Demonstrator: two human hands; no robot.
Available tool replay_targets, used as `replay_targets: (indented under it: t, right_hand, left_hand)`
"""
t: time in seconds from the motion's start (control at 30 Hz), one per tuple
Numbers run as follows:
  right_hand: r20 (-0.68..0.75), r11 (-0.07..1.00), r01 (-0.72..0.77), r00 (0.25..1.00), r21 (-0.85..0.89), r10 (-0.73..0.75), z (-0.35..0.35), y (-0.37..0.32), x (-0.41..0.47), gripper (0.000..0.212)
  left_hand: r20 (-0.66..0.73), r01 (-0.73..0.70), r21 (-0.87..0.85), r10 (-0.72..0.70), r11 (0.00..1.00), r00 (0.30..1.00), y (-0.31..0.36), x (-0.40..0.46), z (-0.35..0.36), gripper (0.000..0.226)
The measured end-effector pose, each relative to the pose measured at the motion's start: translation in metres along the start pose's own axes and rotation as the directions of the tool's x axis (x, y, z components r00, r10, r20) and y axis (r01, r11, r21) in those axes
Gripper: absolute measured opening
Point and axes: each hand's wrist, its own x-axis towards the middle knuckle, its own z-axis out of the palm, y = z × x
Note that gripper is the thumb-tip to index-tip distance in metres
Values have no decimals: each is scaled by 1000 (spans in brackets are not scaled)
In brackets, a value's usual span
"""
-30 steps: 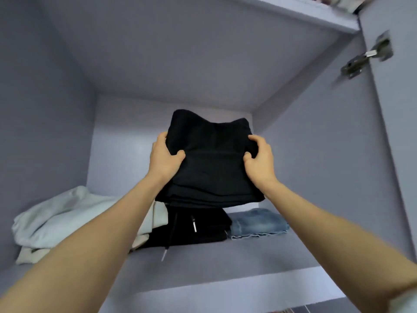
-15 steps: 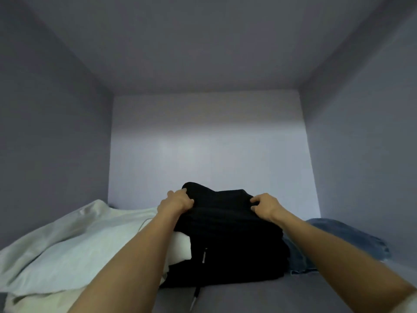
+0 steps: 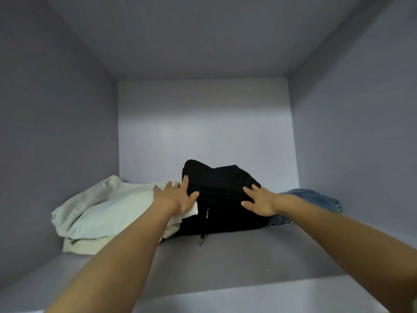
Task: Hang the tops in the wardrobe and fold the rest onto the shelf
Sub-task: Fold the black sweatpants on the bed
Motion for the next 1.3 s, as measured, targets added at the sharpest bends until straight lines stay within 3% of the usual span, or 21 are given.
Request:
replay_targets:
  t: [0.1,0.2,0.33,0.47,0.57,0.67,0.8,0.93,1.13,1.3]
  right_hand:
    - [-153,985,78,987,152,-55,-5,-16,-45,58]
    - [-351,936,214,930,279,-108,7,-45,-104,47]
    - [-596,805,402,799,437,-76,38,-92,-187,36]
    - [-654,727,497,752,473,-88,93,-123,-258,38]
    - [-611,714,512,778,478,-149,140,-140,-298,39]
    - [-515,703,488,834,518,-199,193,-156,-338,41]
    - [-202,695,398,915,599,-349,260,-173,-401,43]
    - [54,697,376,858,611,-510,313,-190,-462,40]
    - [291,624,490,593,609,-751,365,-247,-558,36]
    - [349,422,589,241,689,-906,384,-348,-650,31]
  left_hand:
    - [-106,-59,31,62,998,992,2,-44,-5,62]
    - [-241,-122,-121,91,985,966,-1,-106,4,54]
    - [-425,-171,-399,-16,901,905,-16,-198,22,51]
    - [-442,-170,-527,-98,833,892,-26,-291,56,51]
    - [-415,-100,-572,-182,814,891,-30,-355,84,48]
    - [-296,26,-593,-248,804,922,-33,-427,119,52]
    - [-36,259,-508,-321,821,946,-42,-522,163,55]
    - [161,449,-422,-422,788,892,-50,-627,196,54]
    - [318,714,-280,-640,642,700,-71,-809,208,53]
    - [300,906,-162,-855,390,422,-130,-947,178,50]
